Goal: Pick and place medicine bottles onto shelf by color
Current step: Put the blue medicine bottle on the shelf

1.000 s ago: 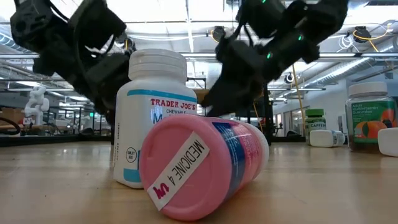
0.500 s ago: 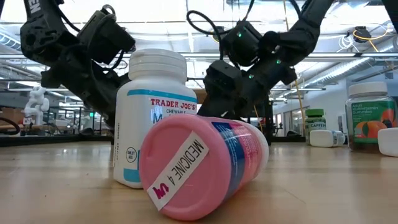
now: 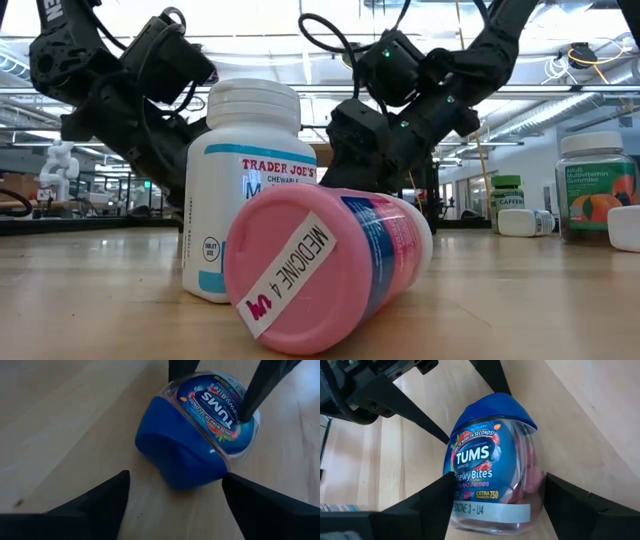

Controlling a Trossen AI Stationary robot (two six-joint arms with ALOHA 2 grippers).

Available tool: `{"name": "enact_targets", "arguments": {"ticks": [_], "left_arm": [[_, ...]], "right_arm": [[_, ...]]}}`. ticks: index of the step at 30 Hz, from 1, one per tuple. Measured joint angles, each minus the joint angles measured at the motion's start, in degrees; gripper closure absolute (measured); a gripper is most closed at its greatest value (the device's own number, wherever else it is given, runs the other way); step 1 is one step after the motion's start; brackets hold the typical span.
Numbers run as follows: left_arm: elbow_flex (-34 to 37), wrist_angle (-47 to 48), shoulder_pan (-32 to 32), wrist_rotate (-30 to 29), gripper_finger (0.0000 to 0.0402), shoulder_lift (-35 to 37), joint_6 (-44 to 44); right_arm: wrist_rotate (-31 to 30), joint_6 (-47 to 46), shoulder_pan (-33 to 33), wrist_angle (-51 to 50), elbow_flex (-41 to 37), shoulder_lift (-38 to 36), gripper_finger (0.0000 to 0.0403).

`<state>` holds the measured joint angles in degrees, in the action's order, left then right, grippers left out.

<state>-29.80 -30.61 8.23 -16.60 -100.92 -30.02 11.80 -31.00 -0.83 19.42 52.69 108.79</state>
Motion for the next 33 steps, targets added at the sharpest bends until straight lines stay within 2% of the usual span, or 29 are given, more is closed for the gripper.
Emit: {"name": "enact_targets", "arguments": {"ticks": [6,13,17,19,23,27,30,33], "left_arm": [[0.13,-1.83,-0.02,0.6,0.0115,-0.09,2.12],[0.13,-2.01,-0.07,-0.33,0.0117,-0.12,2.08],[0.13,-2.23,-0.89,-7.0,0.0118,-0.37,0.05],[-0.03,-2.17,-1.0,-8.51,0.0118,-0.39,-0.72],[-0.52,-2.36,-1.45,-6.85,0.0118,-0.31,-1.11],[-0.57,-1.65,-1.27,-5.28,0.0117,-0.25,-0.57],[-0.63,1.93,-1.37,-2.87,0.0117,1.28,-0.12],[-0.63,8.34,-1.75,2.19,0.0117,5.16,1.03]], "right_arm": [[-1.12,2.2,-0.22,0.35,-0.04,-0.48,0.0165],[-2.11,8.97,-2.03,-3.49,-0.26,-4.96,0.0173],[2.52,10.88,-3.68,-4.22,-0.13,-5.34,0.0174],[1.93,10.83,-4.22,-1.82,-0.13,-4.48,0.0174],[-2.13,9.95,-4.43,2.2,-0.13,-3.52,0.0174],[-6.44,9.85,-4.1,-0.47,-0.11,-3.85,0.0174],[-6.25,9.88,-3.62,-1.87,-0.11,-4.24,0.0173],[-2.46,9.83,-3.47,-4.25,-0.13,-5.36,0.0173]]}}
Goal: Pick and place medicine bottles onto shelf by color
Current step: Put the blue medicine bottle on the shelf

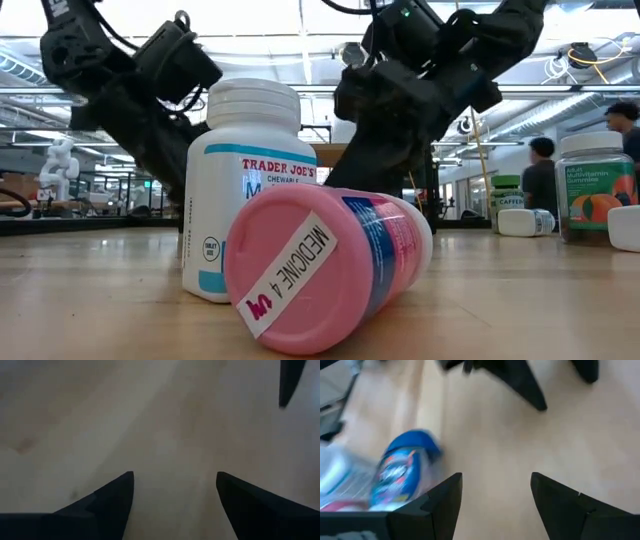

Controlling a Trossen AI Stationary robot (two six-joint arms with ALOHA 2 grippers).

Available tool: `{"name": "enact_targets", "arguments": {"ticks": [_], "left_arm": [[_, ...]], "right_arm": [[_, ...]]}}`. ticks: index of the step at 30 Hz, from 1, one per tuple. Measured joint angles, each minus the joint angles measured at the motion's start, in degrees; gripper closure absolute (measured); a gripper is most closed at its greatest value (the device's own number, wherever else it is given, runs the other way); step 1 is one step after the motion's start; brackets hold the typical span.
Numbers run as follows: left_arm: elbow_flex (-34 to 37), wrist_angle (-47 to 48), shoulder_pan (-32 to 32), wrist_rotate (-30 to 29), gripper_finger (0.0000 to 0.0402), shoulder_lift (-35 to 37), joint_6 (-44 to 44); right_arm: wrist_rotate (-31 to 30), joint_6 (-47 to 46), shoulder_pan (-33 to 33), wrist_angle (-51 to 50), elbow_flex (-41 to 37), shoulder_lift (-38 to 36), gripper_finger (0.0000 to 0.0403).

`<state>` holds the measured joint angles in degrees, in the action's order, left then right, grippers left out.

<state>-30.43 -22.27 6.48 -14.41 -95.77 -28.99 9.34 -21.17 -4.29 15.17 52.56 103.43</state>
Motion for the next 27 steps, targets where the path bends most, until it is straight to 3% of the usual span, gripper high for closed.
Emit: {"name": "enact_targets", "arguments": {"ticks": [5,10,15,22,27], "left_arm": [[-0.01,6.04,0.78,10.4,0.0117,8.85,1.77],[0.0,1.66,7.38,13.1,0.0117,10.48,12.82],[0.09,-3.27,12.85,11.91,0.0117,7.08,15.99],[-0.53,-15.17,16.19,10.92,0.0116,-2.55,13.41],[-3.97,-15.15,16.67,7.02,0.0116,-8.81,13.75]], "right_arm": [[6.49,2.96,-0.28,-2.62,0.02,-2.03,0.0173],[5.83,14.58,-4.89,-2.54,0.08,-1.56,0.0164],[-0.38,17.26,-8.55,0.34,0.01,-0.99,0.0128],[-0.41,16.27,-10.28,7.38,0.17,0.25,0.0074],[-0.57,16.61,-10.4,9.83,0.06,5.32,0.0065]]}}
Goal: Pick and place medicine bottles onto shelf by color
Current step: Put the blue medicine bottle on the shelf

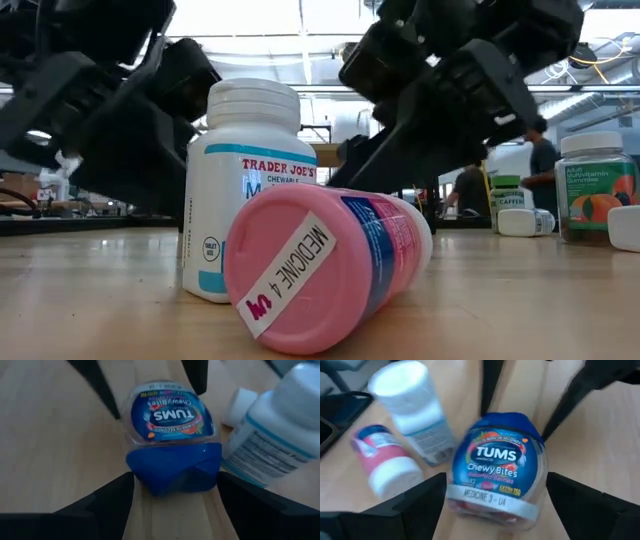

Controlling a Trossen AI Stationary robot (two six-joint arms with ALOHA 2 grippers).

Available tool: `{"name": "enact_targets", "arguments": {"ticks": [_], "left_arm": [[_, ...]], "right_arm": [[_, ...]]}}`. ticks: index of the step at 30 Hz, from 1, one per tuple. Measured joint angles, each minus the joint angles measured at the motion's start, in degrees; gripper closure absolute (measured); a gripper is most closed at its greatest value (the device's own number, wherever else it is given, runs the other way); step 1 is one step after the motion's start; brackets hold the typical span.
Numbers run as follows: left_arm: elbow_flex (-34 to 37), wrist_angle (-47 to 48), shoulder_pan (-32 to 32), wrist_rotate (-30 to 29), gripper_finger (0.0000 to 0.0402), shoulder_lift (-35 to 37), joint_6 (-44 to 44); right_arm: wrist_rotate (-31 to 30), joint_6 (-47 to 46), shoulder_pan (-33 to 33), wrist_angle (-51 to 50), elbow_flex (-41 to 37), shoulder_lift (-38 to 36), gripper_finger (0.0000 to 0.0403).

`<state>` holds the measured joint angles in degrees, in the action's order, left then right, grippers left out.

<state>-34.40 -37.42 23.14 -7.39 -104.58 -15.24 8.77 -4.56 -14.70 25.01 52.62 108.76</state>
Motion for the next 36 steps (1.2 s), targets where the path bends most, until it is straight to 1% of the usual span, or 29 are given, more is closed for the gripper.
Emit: {"name": "enact_targets", "arguments": {"ticks": [2,5,8,12,13,17,21,23,25,33,35,36], "left_arm": [[-1.7,1.05,-0.57,-0.21,0.0116,-1.77,0.87],[-3.43,3.01,-1.99,-0.63,0.0116,-2.94,1.18],[-4.08,5.06,-3.74,-3.71,0.0117,-3.14,1.14],[-4.17,7.56,-5.98,-7.51,0.0117,-2.6,-0.38],[-4.19,7.89,-6.5,-8.5,0.0117,-2.55,-0.85],[-4.16,7.97,-9.01,-9.51,0.0122,-2.51,-1.74],[-4.15,7.47,-10.59,-9.66,0.0159,-2.53,-0.91],[-4.27,7.51,-11.31,-8.31,0.018,-2.51,-0.04],[-4.27,7.11,-11.89,-6.33,0.0192,-2.51,2.12],[-4.27,6.7,-12.46,-5.25,0.02,-2.51,3.99],[-4.33,6.44,-12.5,-5.08,0.0206,-2.54,5.4],[-4.38,6.34,-12.51,-5.05,0.021,-2.57,6.13]], "right_arm": [[-1.26,1.16,0.09,0.57,0.07,0.94,0.0064],[-7.49,2.95,0.68,-0.15,0.11,1.76,0.0064],[-12.83,3.57,1.85,-2.8,0.16,0.96,0.0064],[-14.99,1.84,3.95,-4.71,0.13,0.25,0.0064],[-15.05,0.61,4.52,-4.72,0.15,0.25,0.0064],[-15.82,-5.92,6.09,-6.03,0.15,0.25,0.0064],[-16.2,-8.87,6.2,-10.48,0.15,0.24,0.0064],[-16.12,-9.42,5.79,-11.76,0.15,0.15,0.0064],[-15.0,-9.33,5.8,-12.81,0.15,0.12,0.0064],[-13.69,-6.36,7.78,-19.3,0.2,0.17,0.0064],[-11.8,-6.69,8.67,-20.31,0.24,0.11,0.0063],[-9.37,-7.16,9.25,-20.6,0.24,0.1,0.0061]]}}
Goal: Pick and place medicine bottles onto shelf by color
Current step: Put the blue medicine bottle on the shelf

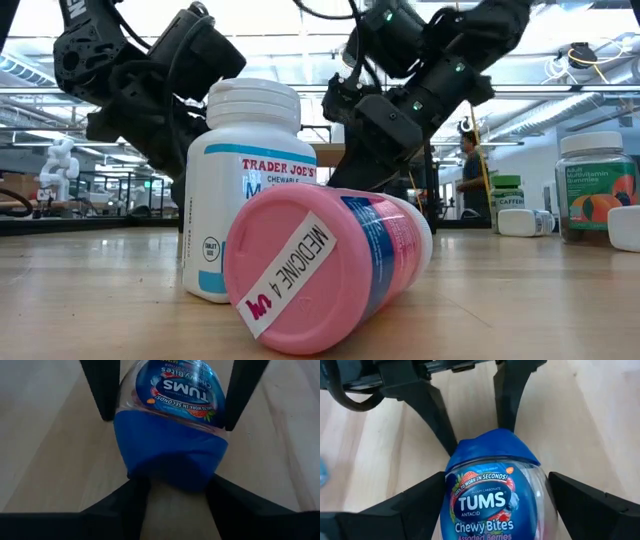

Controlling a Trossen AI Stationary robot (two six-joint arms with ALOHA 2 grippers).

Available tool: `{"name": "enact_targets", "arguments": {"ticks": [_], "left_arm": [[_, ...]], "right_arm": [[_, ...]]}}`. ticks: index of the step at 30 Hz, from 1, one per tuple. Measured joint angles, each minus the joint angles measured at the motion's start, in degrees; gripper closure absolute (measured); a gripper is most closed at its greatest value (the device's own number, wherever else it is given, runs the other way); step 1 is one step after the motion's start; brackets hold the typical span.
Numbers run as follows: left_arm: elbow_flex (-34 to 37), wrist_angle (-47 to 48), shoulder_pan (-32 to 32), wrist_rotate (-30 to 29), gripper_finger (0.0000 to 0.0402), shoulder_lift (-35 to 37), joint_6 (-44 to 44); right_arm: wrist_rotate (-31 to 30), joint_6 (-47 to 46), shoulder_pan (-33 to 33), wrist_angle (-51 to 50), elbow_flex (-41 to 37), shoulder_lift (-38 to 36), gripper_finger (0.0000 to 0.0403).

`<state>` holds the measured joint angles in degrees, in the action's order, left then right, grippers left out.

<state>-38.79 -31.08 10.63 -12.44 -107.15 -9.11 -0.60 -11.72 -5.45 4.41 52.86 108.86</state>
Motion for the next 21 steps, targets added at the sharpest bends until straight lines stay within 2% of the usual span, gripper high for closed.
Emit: {"name": "enact_targets", "arguments": {"ticks": [2,5,8,11,16,21], "left_arm": [[-0.09,-0.43,0.0,-0.47,0.0219,-0.05,1.5],[-0.13,-0.68,-0.11,-3.07,0.0237,-0.07,2.63],[-0.26,-1.01,-0.37,-6.17,0.0258,0.01,2.76],[-0.24,-0.32,-0.37,-6.14,0.0279,-0.01,2.56],[-0.22,0.62,-0.44,-6.32,0.0306,0.01,1.3],[-0.2,1.38,-0.5,-6.28,0.0302,0.01,-1.56]], "right_arm": [[6.76,-2.75,1.28,-0.54,-0.12,0.09,0.0059],[12.33,-4.59,2.81,-1.11,-0.26,0.14,0.0058],[12.62,-3.8,3.4,-3.16,-0.13,0.11,0.0062],[12.99,-3.86,3.62,-4.07,-0.1,0.11,0.0081],[12.66,-4.12,3.56,-4.92,-0.23,-0.98,0.0137],[13.58,-4.37,3.41,-6.05,-0.41,-5.15,0.0205]]}}
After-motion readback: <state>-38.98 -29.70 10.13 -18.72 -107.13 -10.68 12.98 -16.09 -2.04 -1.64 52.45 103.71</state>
